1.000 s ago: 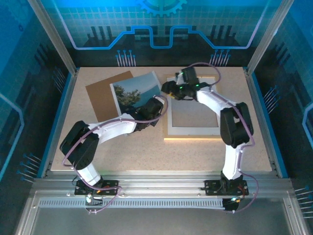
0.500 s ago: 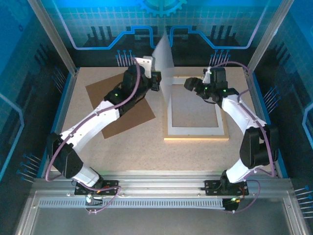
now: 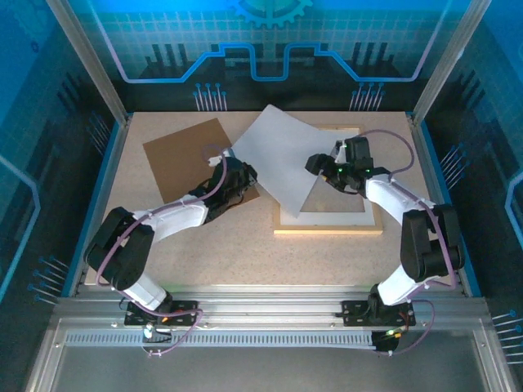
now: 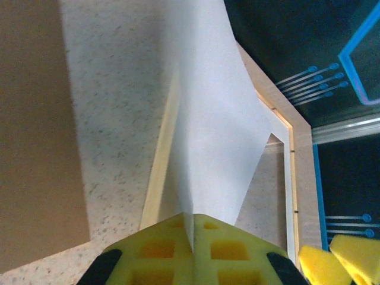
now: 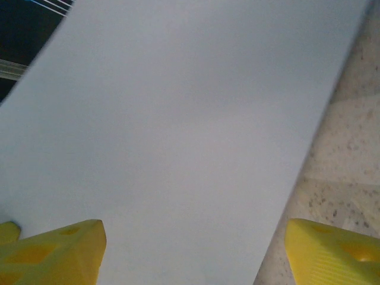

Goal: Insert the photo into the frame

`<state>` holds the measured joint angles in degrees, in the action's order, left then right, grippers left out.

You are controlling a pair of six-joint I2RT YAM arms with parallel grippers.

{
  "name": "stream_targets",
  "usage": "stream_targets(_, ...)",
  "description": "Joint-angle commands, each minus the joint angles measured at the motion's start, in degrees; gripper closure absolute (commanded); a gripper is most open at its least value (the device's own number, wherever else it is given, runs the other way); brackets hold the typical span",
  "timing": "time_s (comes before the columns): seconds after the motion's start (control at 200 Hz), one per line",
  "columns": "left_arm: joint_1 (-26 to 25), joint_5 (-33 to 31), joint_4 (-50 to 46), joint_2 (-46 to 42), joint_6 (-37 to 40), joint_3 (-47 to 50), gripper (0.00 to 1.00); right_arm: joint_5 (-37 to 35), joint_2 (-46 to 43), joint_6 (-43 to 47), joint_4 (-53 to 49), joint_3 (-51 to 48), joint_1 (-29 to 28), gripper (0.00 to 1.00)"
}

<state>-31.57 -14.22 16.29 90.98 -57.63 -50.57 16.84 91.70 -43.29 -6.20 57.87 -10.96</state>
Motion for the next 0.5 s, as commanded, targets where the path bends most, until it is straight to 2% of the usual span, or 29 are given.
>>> stream_targets(0.0,-0.5,-6.5,5.0,-3.5,-8.0,3.1,1.0,-0.9,1.5,-2.3,2.4,-1.8,-2.4,0.2)
stream_targets(0.17,-1.0,-7.7,5.3,-5.0,-13.0,6.3,1.0,-3.8,4.3,-5.2,3.8,-2.7,-5.1,0.19)
stream_targets(0.495,-1.0,-7.6,8.8,-7.1,-22.4,11.8,1.0,-1.8,8.4,-9.0,9.0,-3.5,-5.6,0.18)
